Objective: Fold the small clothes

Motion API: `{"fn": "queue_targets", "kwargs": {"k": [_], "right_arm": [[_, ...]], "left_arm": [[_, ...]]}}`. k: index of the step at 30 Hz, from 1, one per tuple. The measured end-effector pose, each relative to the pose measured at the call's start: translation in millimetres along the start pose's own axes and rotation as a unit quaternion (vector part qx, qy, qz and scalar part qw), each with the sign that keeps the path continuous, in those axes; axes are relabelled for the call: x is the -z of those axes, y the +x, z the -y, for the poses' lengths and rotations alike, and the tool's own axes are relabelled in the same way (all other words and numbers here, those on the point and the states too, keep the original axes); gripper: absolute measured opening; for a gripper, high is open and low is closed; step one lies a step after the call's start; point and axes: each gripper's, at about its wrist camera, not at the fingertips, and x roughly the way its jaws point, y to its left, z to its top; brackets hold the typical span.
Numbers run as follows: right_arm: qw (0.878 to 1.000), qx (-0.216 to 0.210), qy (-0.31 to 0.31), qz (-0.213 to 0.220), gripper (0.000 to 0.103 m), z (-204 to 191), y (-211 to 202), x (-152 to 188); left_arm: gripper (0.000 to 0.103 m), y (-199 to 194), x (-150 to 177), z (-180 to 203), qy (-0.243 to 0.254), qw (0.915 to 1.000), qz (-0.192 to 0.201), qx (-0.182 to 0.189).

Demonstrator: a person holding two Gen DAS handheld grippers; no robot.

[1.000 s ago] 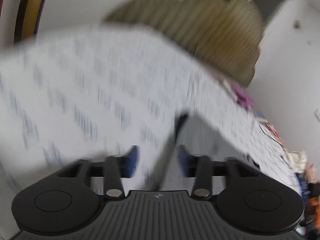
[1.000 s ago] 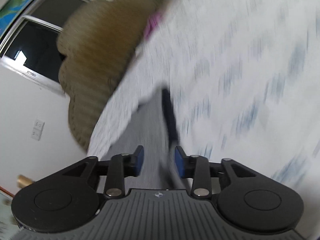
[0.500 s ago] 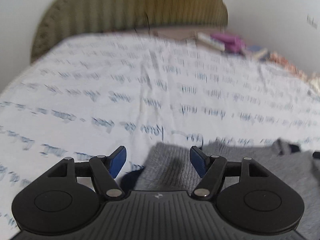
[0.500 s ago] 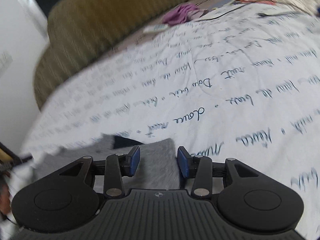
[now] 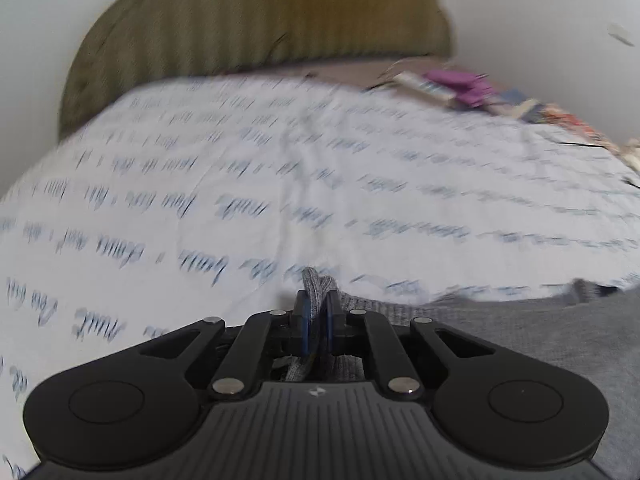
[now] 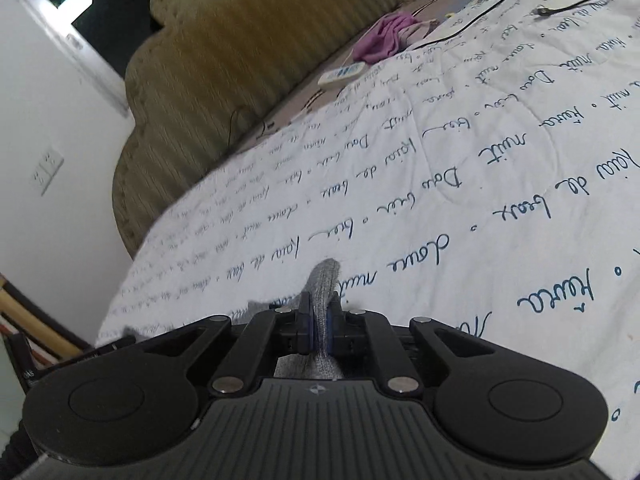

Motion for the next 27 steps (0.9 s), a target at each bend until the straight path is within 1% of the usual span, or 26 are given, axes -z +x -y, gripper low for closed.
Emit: {"fn": "queue_targets", "kwargs": {"k": [3, 5, 6, 8, 9, 10, 11, 12, 13, 14, 15, 16, 17, 18, 20, 21, 22, 24, 25, 27], "right_arm": [[0.999, 0.04, -0.005, -0.014, 0.011, 8.4, 18.2, 7.2], [0.999, 0.046, -0.001, -0.016, 0.011, 12.3, 26.0, 14.0], [0.999, 0.043, 0.007, -0.011, 0.016, 13.2, 25.1, 16.1], [0.999, 0.036, 0.029, -0.009, 0.019, 14.4, 17.6, 15.5], [0.999, 0.04, 0.036, -0.004, 0.02, 13.9, 11.0, 13.9], [0.998, 0.046, 0.034, 0.01, 0.02, 10.7, 0.7, 12.0], [0.998, 0.048, 0.022, 0.031, 0.02, 4.4, -12.1, 10.8], [0.997, 0.046, 0.006, 0.056, 0.02, -4.9, -25.9, 11.3], [0.996, 0.039, -0.005, 0.076, 0.02, -15.0, -36.3, 12.7], [0.996, 0.023, -0.017, 0.081, 0.023, -26.4, -39.8, 15.0], [0.997, 0.01, -0.032, 0.071, 0.027, -38.9, -36.7, 19.6], [0.997, 0.008, -0.051, 0.057, 0.028, -51.1, -29.1, 25.4], [0.996, 0.014, -0.074, 0.043, 0.028, -61.3, -18.8, 31.5], [0.994, 0.026, -0.099, 0.028, 0.034, -68.5, -6.9, 38.0], [0.988, 0.073, -0.135, 0.008, 0.033, -72.0, 15.6, 50.9], [0.985, 0.096, -0.145, -0.004, 0.027, -68.1, 25.4, 56.3], [0.981, 0.114, -0.154, -0.011, 0.026, -61.3, 33.4, 62.0], [0.981, 0.099, -0.167, 0.019, 0.024, -49.0, 34.6, 75.6], [0.982, 0.095, -0.16, 0.027, 0.024, -45.9, 33.9, 77.2], [0.98, 0.103, -0.168, 0.03, 0.025, -49.9, 36.3, 77.4]], "left_arm": [[0.008, 10.6, 9.0, 2.9, 0.006, 0.9998, -0.012, -0.015], [0.01, 3.9, 11.2, 7.3, 0.014, 0.9997, 0.003, -0.021], [0.011, -3.4, 11.7, 7.6, 0.016, 0.9996, 0.013, -0.019], [0.012, -26.8, 13.2, 9.9, 0.023, 0.9985, 0.043, -0.027], [0.013, -42.8, 15.3, 12.1, 0.029, 0.9969, 0.063, -0.036], [0.014, -58.6, 17.9, 15.7, 0.032, 0.9949, 0.087, -0.041], [0.017, -73.5, 22.5, 21.3, 0.036, 0.9925, 0.111, -0.038], [0.029, -83.1, 25.2, 28.6, 0.042, 0.9907, 0.127, -0.025], [0.049, -88.7, 30.5, 37.9, 0.051, 0.9892, 0.137, -0.011], [0.059, -88.8, 35.5, 49.1, 0.064, 0.9883, 0.139, -0.001], [0.065, -84.5, 40.4, 60.6, 0.078, 0.9878, 0.135, 0.003], [0.065, -76.7, 45.6, 70.8, 0.091, 0.9881, 0.125, 0.0], [0.065, -66.0, 48.8, 78.0, 0.097, 0.9896, 0.105, -0.008], [0.065, -54.0, 51.1, 81.1, 0.096, 0.9919, 0.081, -0.018], [0.065, -31.0, 56.3, 77.3, 0.084, 0.9951, 0.037, -0.036], [0.068, -24.4, 61.8, 69.7, 0.075, 0.9959, 0.037, -0.035], [0.071, -21.9, 66.9, 62.9, 0.066, 0.996, 0.053, -0.029], [0.072, -18.2, 66.0, 60.2, 0.057, 0.9966, 0.053, -0.027], [0.073, -16.0, 64.4, 61.9, 0.058, 0.9965, 0.051, -0.032], [0.074, -14.8, 63.9, 64.0, 0.063, 0.9959, 0.052, -0.04]]}}
